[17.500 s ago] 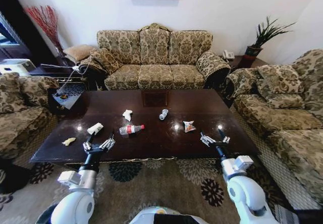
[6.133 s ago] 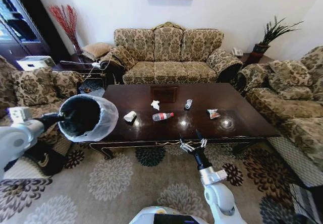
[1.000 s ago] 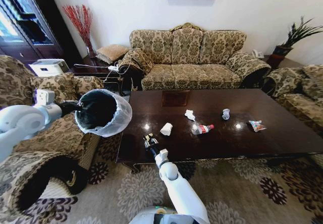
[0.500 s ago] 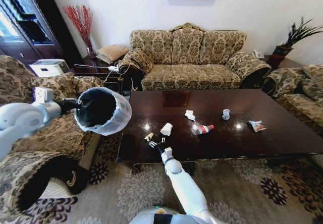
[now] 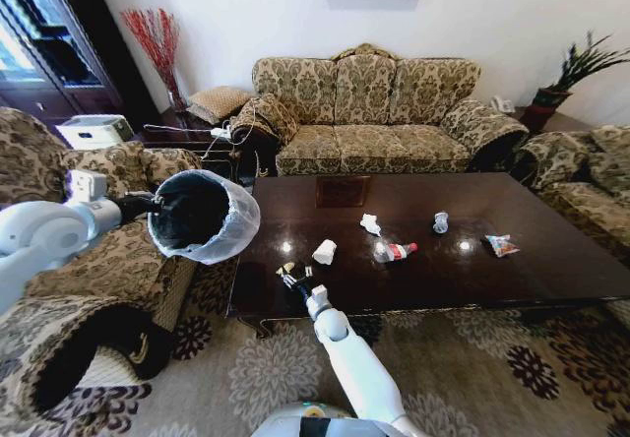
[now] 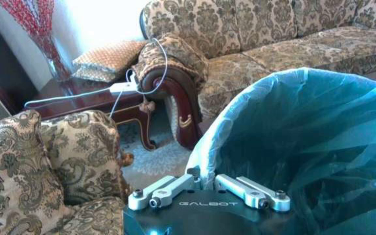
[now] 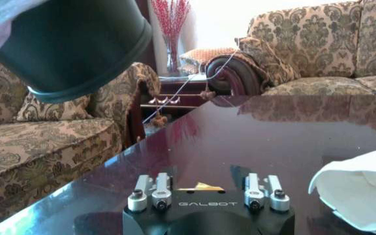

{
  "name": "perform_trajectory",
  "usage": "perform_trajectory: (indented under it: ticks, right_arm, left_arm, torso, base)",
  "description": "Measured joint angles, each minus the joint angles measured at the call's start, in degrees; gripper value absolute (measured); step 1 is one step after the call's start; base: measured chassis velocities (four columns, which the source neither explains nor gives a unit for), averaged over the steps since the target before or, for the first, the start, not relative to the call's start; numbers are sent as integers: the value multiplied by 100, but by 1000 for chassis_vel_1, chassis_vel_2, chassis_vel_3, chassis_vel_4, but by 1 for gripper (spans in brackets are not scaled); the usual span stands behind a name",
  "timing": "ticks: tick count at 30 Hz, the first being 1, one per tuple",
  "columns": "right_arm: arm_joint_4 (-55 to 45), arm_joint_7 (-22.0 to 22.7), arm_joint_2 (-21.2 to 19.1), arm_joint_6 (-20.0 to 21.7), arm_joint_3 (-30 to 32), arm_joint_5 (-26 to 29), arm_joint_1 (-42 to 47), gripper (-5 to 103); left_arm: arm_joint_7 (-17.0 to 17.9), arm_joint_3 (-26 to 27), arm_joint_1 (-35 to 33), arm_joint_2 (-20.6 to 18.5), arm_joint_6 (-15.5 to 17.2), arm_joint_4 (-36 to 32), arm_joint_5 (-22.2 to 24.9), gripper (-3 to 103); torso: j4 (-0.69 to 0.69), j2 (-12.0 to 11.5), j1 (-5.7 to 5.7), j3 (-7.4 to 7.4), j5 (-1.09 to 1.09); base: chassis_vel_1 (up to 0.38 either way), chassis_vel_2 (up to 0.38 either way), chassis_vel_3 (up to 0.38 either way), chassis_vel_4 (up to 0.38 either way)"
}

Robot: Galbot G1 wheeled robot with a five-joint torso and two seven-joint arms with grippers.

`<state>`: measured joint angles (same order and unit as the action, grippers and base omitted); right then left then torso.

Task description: Move to the front of the table and place the trash on the table into the trash bin.

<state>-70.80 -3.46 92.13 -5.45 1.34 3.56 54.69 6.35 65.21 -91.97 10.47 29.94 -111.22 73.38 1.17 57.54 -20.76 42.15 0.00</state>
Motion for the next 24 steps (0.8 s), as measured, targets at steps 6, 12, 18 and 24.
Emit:
perform_trajectory:
  ticks: [6, 12, 18, 24]
  right_arm:
    - [168, 23, 1, 11, -63, 1, -103, 31]
    - [472, 112, 1, 184, -92, -3, -365, 51]
    - [588, 146, 1, 435, -150, -8, -519, 77]
    - [637, 83, 2, 519, -169, -17, -529, 61]
  left_arm:
    - [4, -4, -2, -9, 0, 3, 2, 0]
    - [0, -9, -3, -12, -2, 3, 4, 0]
    - [-12, -13, -5, -5, -32, 20, 6, 0]
    - [-19, -37, -5, -5, -61, 31, 6, 0]
  torso:
    - [-1, 0, -1, 0, 0]
    - [0, 0, 0, 0, 0]
    - [0, 0, -1, 0, 0]
    - [0, 0, 0, -1, 0]
  base:
    - [0, 0, 0, 0]
    - [0, 0, 0, 0]
    - [0, 0, 0, 0]
    - [0, 0, 0, 0]
